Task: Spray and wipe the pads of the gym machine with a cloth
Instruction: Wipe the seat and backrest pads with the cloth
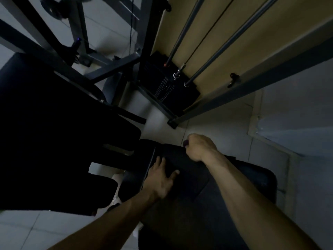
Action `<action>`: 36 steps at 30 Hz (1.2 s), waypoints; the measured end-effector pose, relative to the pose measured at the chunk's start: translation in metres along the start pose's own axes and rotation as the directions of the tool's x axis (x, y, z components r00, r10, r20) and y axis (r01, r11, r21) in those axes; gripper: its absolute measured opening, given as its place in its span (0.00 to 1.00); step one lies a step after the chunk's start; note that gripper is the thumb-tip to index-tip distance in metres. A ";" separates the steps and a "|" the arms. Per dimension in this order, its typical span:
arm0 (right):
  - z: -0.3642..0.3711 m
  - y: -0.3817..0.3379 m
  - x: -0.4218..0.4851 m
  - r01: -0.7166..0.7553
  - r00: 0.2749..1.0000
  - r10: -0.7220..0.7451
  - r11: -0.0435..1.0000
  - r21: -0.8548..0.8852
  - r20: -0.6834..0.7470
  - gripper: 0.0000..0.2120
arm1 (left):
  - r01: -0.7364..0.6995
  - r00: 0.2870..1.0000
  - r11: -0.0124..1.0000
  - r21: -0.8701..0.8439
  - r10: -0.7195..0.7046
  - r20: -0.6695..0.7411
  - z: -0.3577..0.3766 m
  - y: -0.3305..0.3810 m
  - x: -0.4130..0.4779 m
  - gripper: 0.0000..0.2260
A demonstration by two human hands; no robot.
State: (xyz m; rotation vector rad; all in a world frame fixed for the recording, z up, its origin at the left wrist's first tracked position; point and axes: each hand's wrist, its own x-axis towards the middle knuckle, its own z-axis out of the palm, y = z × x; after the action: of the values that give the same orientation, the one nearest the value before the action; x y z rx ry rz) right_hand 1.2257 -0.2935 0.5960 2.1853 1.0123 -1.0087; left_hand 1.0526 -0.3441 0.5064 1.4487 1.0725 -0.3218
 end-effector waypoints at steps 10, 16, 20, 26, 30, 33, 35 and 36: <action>0.046 -0.077 0.079 0.119 0.992 -0.115 0.987 -0.111 0.044 0.02 | -0.215 0.970 0.975 0.056 0.220 -0.104 -0.013 -0.043 0.006 0.29; 0.048 -0.076 0.091 0.239 0.969 -0.228 0.960 0.143 -0.092 0.12 | -0.141 0.958 0.962 -0.236 0.072 -0.277 -0.036 -0.074 0.033 0.20; 0.047 -0.063 0.080 0.261 0.965 -0.259 0.963 -0.068 0.024 0.14 | 0.168 0.966 0.926 -0.337 -0.223 -0.130 -0.040 -0.100 0.063 0.31; 0.058 -0.102 0.123 0.117 0.992 -0.111 0.988 -0.097 0.065 0.14 | 0.255 0.961 0.823 -0.508 -0.274 0.038 -0.030 -0.122 0.084 0.39; 0.079 -0.136 0.172 0.101 0.991 -0.096 0.994 -0.049 0.095 0.23 | 0.246 0.969 0.855 -0.456 -0.234 0.084 -0.032 -0.141 0.089 0.45; 0.095 -0.156 0.203 0.137 0.981 -0.135 0.990 -0.006 0.140 0.17 | 0.222 0.975 0.867 -0.447 -0.201 0.095 -0.032 -0.145 0.088 0.42; 0.098 -0.160 0.214 0.163 0.965 -0.164 0.986 0.021 0.203 0.16 | 0.203 0.979 0.873 -0.444 -0.178 0.097 -0.029 -0.146 0.085 0.40; 0.096 -0.157 0.214 0.179 0.956 -0.179 0.984 0.024 0.233 0.17 | 0.197 0.980 0.872 -0.449 -0.168 0.104 -0.027 -0.146 0.083 0.39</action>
State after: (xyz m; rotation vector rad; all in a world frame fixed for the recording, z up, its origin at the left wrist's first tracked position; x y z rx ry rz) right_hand 1.1554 -0.1817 0.3458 1.9450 1.1104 -1.3158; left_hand 0.9764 -0.3110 0.3580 0.9115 1.1465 -0.2250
